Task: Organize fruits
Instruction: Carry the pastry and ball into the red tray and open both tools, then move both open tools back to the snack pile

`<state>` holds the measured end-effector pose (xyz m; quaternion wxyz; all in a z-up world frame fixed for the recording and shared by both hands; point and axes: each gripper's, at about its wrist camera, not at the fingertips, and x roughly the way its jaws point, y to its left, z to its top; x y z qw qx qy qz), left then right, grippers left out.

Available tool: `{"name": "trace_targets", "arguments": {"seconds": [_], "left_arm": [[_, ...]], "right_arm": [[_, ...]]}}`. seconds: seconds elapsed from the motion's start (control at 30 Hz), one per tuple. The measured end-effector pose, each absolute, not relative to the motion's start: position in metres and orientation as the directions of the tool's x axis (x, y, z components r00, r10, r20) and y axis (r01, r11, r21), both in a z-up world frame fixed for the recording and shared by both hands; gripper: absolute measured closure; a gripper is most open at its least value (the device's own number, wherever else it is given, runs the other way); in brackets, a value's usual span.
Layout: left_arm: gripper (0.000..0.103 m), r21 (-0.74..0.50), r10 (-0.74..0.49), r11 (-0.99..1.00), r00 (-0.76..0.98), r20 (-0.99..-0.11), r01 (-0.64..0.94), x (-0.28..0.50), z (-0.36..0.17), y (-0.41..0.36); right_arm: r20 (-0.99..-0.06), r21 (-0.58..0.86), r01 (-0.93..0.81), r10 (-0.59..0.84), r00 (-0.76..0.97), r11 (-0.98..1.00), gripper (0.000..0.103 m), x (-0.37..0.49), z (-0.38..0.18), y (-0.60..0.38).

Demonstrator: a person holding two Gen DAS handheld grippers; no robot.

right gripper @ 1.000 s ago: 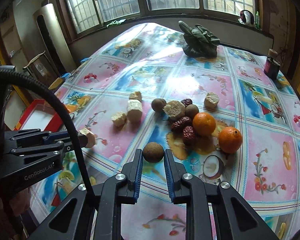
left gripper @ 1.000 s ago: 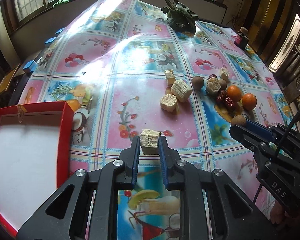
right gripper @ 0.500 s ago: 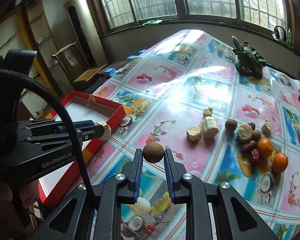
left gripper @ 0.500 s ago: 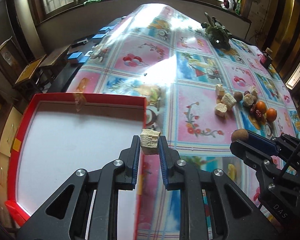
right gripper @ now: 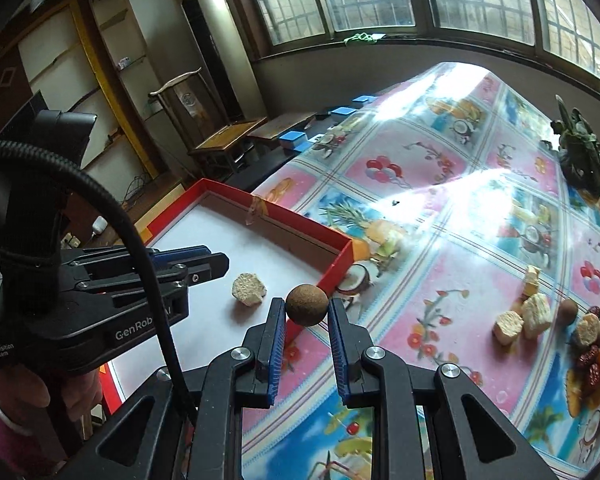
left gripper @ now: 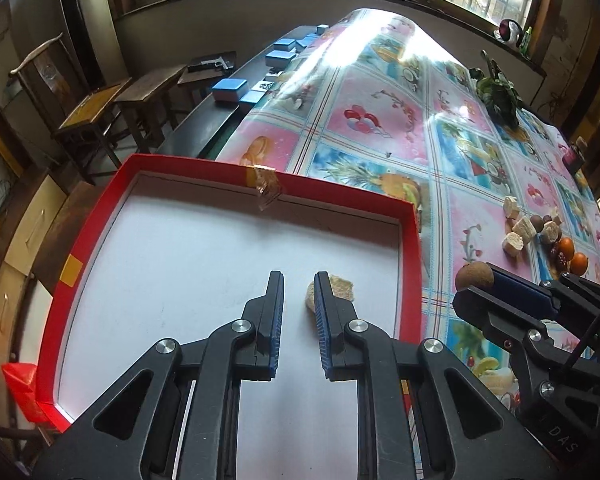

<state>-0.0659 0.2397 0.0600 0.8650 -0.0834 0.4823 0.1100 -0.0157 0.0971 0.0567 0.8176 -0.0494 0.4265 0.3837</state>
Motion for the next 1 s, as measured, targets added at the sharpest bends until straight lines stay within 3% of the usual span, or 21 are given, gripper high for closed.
{"name": "trace_targets", "arguments": {"seconds": [0.47, 0.67, 1.0], "left_arm": [[0.088, -0.054, 0.116, 0.941, 0.467, -0.877, -0.334, -0.061, 0.036, 0.265], [0.065, -0.087, 0.077, 0.945, 0.474, -0.877, -0.315, -0.058, 0.031, 0.257], [0.064, -0.04, 0.135, 0.948, 0.513, -0.848, -0.316, -0.059, 0.042, 0.239]], "right_arm": [[-0.814, 0.176, -0.747, 0.522, 0.255, 0.641, 0.082, 0.0, 0.018, 0.164], [-0.834, 0.152, -0.773, 0.5, 0.234, 0.616, 0.083, 0.004, 0.016, 0.157], [-0.817, 0.142, -0.739, 0.5, 0.288, 0.658, 0.083, 0.005, 0.029, 0.129]]}}
